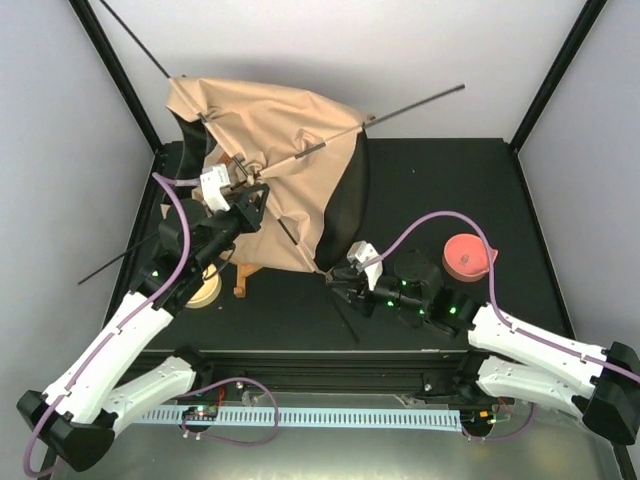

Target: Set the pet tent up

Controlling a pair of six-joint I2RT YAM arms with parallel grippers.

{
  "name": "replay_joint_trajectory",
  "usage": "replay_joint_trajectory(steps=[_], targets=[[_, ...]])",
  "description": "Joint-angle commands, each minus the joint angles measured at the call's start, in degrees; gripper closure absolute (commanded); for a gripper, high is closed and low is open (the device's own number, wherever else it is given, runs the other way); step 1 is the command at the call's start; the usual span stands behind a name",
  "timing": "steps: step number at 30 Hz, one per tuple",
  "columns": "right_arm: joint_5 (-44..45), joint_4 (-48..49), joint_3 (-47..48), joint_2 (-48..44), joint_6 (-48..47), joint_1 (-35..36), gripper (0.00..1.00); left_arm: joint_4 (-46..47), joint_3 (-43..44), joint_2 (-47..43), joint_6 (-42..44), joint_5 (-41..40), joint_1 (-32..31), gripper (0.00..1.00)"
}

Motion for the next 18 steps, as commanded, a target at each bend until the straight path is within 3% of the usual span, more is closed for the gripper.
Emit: replay_joint_trajectory(steps=[1,4,11,15,18], targets=[[-10.37,-4.18,-2.23,-1.21,4.38,0.26,0.58,2.41,6.18,-1.53,4.03,-3.24,-0.27,0.98],[-12.84,-1.00,-5.61,-1.54,5.19,0.21,0.54,3.35,7.71,-2.09,4.51,-2.79,-0.26,0.98],[-8.14,-0.14,-7.90,0.94,4.87,0.32,0.54,3.65,10.69,-0.94,5.93,-0.78,-0.19,0.98],[-1.73,-2.71,-6.46,3.55,5.17,0.35,0.64,3.96,10.86,-0.76,6.07,0.12,-0.25,0.98],[-0.55,-2.38,-6.02,3.16,3.59,0.35,0.64,3.76,10.95,-0.72,6.29,0.59,-0.25,0.98]])
